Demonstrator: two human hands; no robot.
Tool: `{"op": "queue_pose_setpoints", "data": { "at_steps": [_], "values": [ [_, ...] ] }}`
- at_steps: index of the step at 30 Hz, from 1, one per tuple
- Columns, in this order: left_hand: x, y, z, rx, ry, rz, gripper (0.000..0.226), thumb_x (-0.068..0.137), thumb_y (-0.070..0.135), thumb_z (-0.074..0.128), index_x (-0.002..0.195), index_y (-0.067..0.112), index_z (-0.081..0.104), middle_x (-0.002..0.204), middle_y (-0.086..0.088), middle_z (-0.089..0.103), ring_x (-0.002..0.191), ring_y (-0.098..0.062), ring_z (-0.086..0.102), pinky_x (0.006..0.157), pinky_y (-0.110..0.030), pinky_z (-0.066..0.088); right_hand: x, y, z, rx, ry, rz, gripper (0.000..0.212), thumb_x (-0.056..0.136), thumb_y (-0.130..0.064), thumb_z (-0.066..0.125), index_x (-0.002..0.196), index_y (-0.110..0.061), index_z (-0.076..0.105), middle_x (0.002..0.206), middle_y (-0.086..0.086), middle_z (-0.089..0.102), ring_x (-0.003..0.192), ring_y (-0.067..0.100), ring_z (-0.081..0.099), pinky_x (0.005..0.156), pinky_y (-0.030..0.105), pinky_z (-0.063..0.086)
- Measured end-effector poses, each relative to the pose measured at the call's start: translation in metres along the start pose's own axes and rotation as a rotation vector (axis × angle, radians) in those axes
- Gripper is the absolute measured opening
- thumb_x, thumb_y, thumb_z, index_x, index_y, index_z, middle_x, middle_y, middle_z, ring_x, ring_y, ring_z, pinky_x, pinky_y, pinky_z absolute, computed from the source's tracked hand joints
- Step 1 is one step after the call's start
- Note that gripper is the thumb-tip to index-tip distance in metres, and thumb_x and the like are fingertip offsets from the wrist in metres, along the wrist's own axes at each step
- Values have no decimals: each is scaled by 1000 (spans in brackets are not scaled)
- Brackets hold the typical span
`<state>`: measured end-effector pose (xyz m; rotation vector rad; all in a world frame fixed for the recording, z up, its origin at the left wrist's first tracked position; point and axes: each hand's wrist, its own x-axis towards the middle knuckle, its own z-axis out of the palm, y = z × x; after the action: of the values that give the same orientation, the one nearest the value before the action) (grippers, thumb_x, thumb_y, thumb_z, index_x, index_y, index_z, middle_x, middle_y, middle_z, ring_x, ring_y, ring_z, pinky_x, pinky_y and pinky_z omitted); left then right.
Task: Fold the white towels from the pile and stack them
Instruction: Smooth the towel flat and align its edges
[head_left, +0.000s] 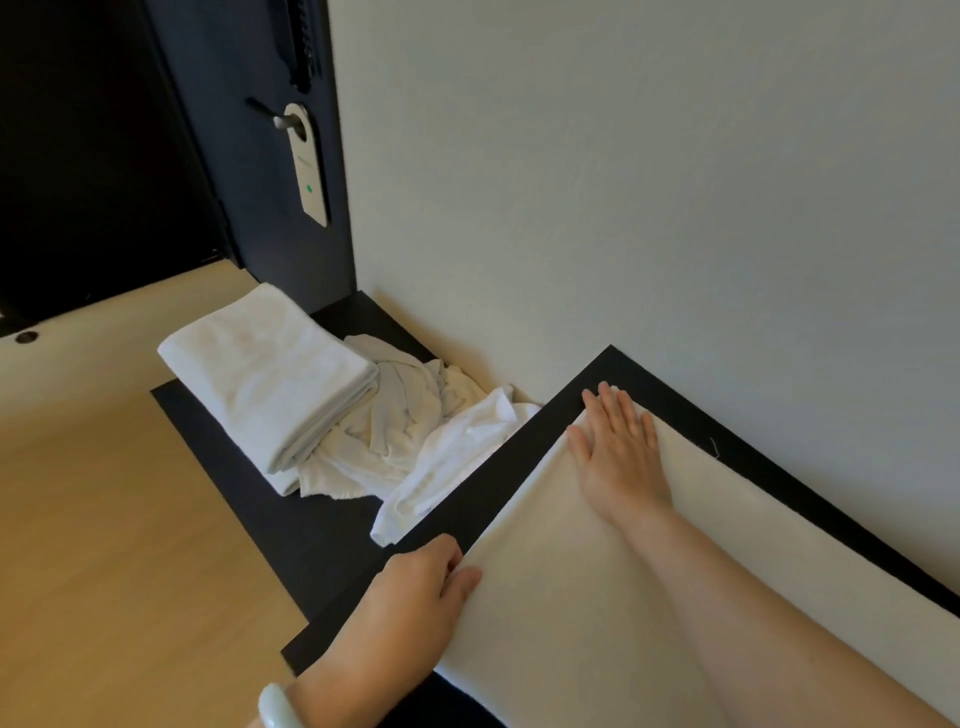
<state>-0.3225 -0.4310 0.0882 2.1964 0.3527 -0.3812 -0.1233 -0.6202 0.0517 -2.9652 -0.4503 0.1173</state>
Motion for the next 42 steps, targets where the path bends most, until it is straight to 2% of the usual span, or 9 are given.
{"op": "queue_pose_setpoints", "data": {
  "at_steps": [7, 10, 14, 17, 22, 28, 32, 35, 42],
  "values": [
    [-10, 2, 6, 12, 145, 30, 5, 100, 38, 47, 102, 34, 48, 98, 12, 63, 85, -5, 61, 79, -22, 52, 2, 0, 0, 4, 20, 6, 61, 102, -47, 16, 158, -24, 13, 166, -5, 0, 152, 10, -8, 124, 39, -4],
    [-2, 17, 21, 366, 378, 298, 44, 92, 29, 55, 136, 28, 50, 140, 9, 52, 128, -10, 52, 111, -23, 30, -1, 2, 2, 38, 16, 1, 59, 103, -45, 21, 158, -24, 13, 166, -4, 2, 152, 10, -7, 123, 38, -5],
    [30, 38, 49, 545, 156, 500, 57, 104, 34, 19, 156, 19, 3, 164, -1, -7, 149, -16, -15, 117, -40, -15, 5, 0, -15, 211, -28, 27, 56, 106, -26, 32, 158, -19, 13, 166, -1, 6, 152, 13, -1, 123, 37, -2],
    [44, 25, 63, 664, 113, 517, 59, 102, 45, -1, 153, 23, -18, 158, 4, -31, 141, -12, -36, 119, -42, -18, -23, -6, -19, 175, 32, 135, 55, 107, -23, 30, 158, -15, 10, 166, 4, 6, 153, 18, 1, 121, 40, 4],
    [45, 23, 66, 674, 132, 506, 60, 99, 46, -6, 152, 22, -19, 159, 2, -29, 143, -12, -33, 118, -37, -20, -167, -3, 12, 91, 59, 34, 60, 101, -45, 17, 156, -20, 15, 161, -5, 9, 150, 11, 6, 122, 39, 3],
    [38, 30, 60, 655, 131, 507, 59, 102, 45, 1, 150, 22, -24, 155, 5, -35, 141, -11, -34, 112, -31, -24, -223, 113, -29, -46, 29, 719, 65, 104, -47, 17, 158, -14, 3, 166, 4, -2, 153, 18, -5, 123, 44, 1],
    [40, 28, 61, 669, 137, 501, 60, 102, 45, 4, 151, 21, -23, 157, 4, -31, 144, -11, -29, 115, -31, -19, -219, 41, -14, 88, 142, 410, 63, 104, -41, 34, 157, -14, 12, 165, 5, 4, 152, 18, -5, 121, 37, -15],
    [45, 24, 62, 679, 145, 495, 62, 101, 45, 4, 152, 20, -20, 159, 4, -26, 145, -10, -25, 118, -32, -14, -232, -1, 17, 29, 42, 162, 68, 98, -54, 11, 157, -25, -2, 163, -6, -11, 146, 8, -22, 118, 36, -20],
    [45, 24, 63, 713, 127, 489, 63, 100, 48, 3, 153, 20, -18, 161, 1, -22, 146, -12, -22, 122, -37, -8, -309, 133, -6, -10, 85, 768, 68, 98, -54, 5, 157, -23, -8, 166, -2, -10, 151, 13, -11, 123, 42, -7]
  ]
}}
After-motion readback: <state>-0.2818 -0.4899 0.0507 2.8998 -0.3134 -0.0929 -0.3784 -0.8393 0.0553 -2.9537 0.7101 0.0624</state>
